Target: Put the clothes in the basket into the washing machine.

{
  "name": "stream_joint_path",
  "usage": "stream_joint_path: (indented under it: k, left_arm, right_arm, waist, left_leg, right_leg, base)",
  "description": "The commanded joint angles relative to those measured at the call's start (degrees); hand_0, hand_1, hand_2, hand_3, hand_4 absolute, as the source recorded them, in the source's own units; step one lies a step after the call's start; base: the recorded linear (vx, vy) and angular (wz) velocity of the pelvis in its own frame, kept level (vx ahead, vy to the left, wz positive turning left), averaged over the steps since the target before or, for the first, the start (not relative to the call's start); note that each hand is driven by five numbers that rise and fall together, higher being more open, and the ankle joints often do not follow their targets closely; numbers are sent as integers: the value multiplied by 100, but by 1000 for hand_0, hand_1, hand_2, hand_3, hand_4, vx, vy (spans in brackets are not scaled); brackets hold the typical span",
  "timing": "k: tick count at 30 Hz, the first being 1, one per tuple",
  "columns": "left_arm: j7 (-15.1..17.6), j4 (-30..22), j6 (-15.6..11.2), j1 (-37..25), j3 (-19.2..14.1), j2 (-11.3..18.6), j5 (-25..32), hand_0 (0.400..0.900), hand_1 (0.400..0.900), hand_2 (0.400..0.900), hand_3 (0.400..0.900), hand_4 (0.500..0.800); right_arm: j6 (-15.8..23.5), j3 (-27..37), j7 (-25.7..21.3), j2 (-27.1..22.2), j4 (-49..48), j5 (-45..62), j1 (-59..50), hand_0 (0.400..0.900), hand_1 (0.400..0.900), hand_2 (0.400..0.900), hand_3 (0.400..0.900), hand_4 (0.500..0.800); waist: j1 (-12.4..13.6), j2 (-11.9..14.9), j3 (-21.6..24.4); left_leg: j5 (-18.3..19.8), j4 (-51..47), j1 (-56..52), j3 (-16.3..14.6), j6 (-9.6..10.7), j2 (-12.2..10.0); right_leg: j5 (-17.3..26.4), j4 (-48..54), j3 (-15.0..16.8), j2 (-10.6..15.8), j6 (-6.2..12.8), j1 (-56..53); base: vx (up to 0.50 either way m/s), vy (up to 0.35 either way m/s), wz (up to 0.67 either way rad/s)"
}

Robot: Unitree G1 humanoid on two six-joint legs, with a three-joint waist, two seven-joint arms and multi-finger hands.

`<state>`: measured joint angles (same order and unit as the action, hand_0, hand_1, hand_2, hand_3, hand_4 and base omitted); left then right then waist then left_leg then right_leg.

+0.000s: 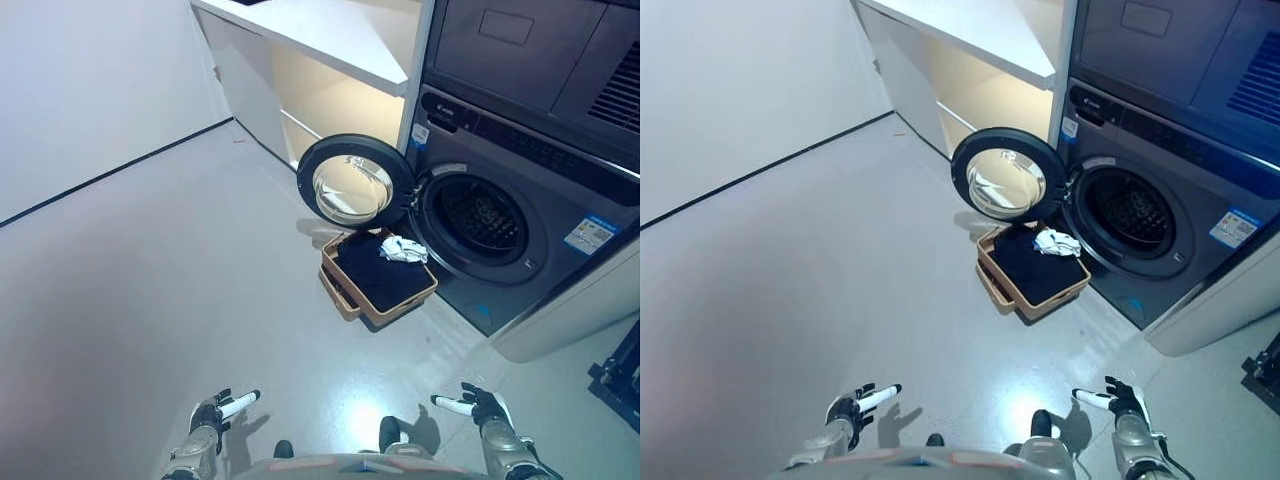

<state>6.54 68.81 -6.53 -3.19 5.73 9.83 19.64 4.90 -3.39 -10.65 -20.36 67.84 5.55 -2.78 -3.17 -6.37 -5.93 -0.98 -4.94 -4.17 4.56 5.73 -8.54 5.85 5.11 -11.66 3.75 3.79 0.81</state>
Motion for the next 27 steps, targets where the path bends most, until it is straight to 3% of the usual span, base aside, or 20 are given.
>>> stream_joint_path:
  k: [1, 6, 9, 10, 11, 13, 15, 18, 20, 23, 27]
  left_arm:
    - [50, 223, -303, -669, -241, 448, 7, 900, 900, 900, 900, 800]
    - [48, 218, -287, -646, -453, 572, 143, 900, 900, 900, 900, 800]
    - [36, 273, -271, -636, -558, 632, 247, 900, 900, 900, 900, 800]
    - [35, 273, -271, -638, -558, 633, 248, 900, 900, 900, 900, 800]
    - [44, 283, -267, -642, -612, 645, 355, 900, 900, 900, 900, 800]
    - [78, 336, -280, -581, -719, 661, 423, 900, 900, 900, 900, 800]
    - [102, 388, -306, -476, -777, 672, 447, 900, 900, 900, 900, 800]
    - [146, 392, -344, -392, -800, 659, 487, 900, 900, 900, 900, 800]
    - [181, 425, -348, -369, -799, 638, 501, 900, 900, 900, 900, 800]
    - [219, 441, -373, -282, -866, 589, 598, 900, 900, 900, 900, 800]
    - [311, 356, -429, -199, -939, 538, 809, 900, 900, 900, 900, 800]
  right_arm:
    - [224, -6, -116, -80, 104, 74, -408, 900, 900, 900, 900, 800]
    - [285, 16, 49, -151, 29, 198, -202, 900, 900, 900, 900, 800]
    - [278, 7, 125, -193, 89, 221, -172, 900, 900, 900, 900, 800]
    - [279, 7, 126, -191, 90, 221, -175, 900, 900, 900, 900, 800]
    - [256, -4, 107, -231, 84, 201, -229, 900, 900, 900, 900, 800]
    - [243, -25, 80, -270, 96, 192, -319, 900, 900, 900, 900, 800]
    - [257, -56, 86, -258, 78, 171, -321, 900, 900, 900, 900, 800]
    - [290, -112, 35, -234, 38, 142, -335, 900, 900, 900, 900, 800]
    - [307, -90, 7, -194, 125, 184, -337, 900, 900, 900, 900, 800]
    - [286, -92, 6, -160, 295, 180, -344, 900, 900, 900, 900, 800]
    - [220, -170, 45, -126, 353, 114, -382, 900, 900, 900, 900, 800]
  waist:
    - [-67, 687, -140]
    - [-94, 760, -213]
    - [12, 961, -397]
    - [-1, 954, -393]
    - [125, 1043, -499]
    - [275, 1100, -491]
    - [425, 1104, -493]
    - [585, 969, -533]
    - [616, 893, -555]
    - [683, 726, -472]
    - [803, 599, -357]
  left_leg:
    - [208, 173, -413, -230, 51, 152]
    - [-304, 1314, -62, -103, 199, -99]
    - [-723, 2867, 631, 69, 59, 142]
    - [-704, 2915, 668, 87, 57, 140]
    - [-841, 3146, 1164, 96, -2, 397]
    - [-728, 2862, 1765, 186, -100, 622]
    - [-896, 2365, 1994, 367, -43, 612]
    - [-1422, 883, 2246, 575, 54, 313]
    - [-1576, 408, 2159, 429, 135, 234]
    - [-1693, 74, 2204, 282, 241, 117]
    - [-1906, 82, 2273, 72, 388, -168]
  right_leg:
    - [-36, -34, 256, 99, 120, -207]
    - [-227, -71, 376, -230, -124, -346]
    - [-278, -48, 458, -254, -260, -553]
    - [-279, -51, 445, -260, -258, -544]
    - [-343, -31, 485, -226, -280, -649]
    - [-383, -67, 643, -190, -271, -716]
    - [-436, -85, 872, -249, -248, -823]
    - [-592, -96, 1190, -404, -234, -1040]
    - [-701, -92, 1361, -492, -224, -1206]
    - [-927, -69, 1697, -557, -226, -1506]
    - [-1224, -33, 2077, -373, -162, -1919]
  base:
    - [41, -154, 18]
    - [54, -218, 12]
    - [33, -250, 2]
    - [15, -185, -6]
    - [55, -123, -24]
    - [157, -74, -64]
    - [240, 23, -77]
    - [268, 19, -60]
    - [213, 18, -53]
    - [246, 111, -65]
    - [290, 230, -73]
